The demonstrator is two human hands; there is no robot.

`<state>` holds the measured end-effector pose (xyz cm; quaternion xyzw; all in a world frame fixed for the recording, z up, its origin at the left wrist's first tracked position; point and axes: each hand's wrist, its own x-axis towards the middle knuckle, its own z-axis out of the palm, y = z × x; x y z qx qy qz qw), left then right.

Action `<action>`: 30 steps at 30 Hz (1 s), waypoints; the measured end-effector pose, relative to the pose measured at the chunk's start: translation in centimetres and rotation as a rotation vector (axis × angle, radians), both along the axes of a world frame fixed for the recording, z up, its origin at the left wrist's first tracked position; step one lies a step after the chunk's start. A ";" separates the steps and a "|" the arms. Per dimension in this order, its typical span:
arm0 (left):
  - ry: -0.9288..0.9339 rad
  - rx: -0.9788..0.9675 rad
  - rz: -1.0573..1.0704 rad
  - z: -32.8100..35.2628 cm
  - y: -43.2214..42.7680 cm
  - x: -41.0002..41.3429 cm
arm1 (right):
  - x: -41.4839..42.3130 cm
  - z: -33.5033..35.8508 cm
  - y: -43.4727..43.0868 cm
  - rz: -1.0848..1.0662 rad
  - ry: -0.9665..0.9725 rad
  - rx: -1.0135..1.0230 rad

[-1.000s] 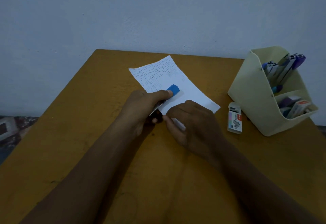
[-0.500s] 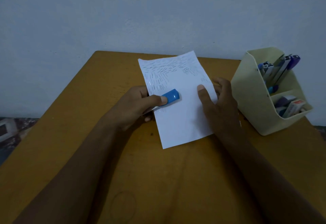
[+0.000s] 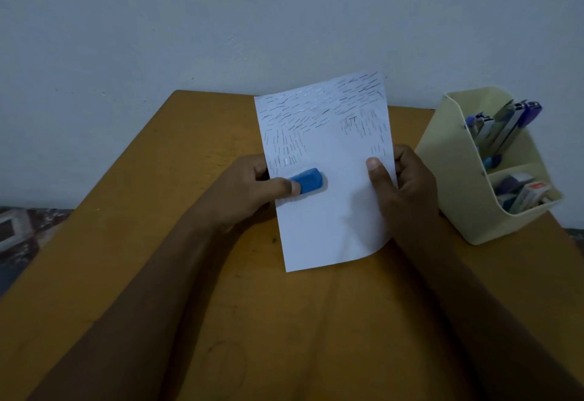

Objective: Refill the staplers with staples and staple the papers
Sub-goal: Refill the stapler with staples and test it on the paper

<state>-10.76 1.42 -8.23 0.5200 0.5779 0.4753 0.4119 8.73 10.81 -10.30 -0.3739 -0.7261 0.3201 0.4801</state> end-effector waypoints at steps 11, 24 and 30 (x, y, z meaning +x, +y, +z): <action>-0.060 0.032 -0.022 0.1 -0.1 0.0 | 0.2 0.0 -0.1 0.051 0.030 -0.001; -0.173 0.012 0.034 -0.5 0.3 0.0 | 0.3 0.1 -0.2 0.184 0.068 -0.114; -0.181 0.033 0.051 -0.5 0.4 0.2 | 0.5 -0.1 0.0 0.201 0.069 -0.112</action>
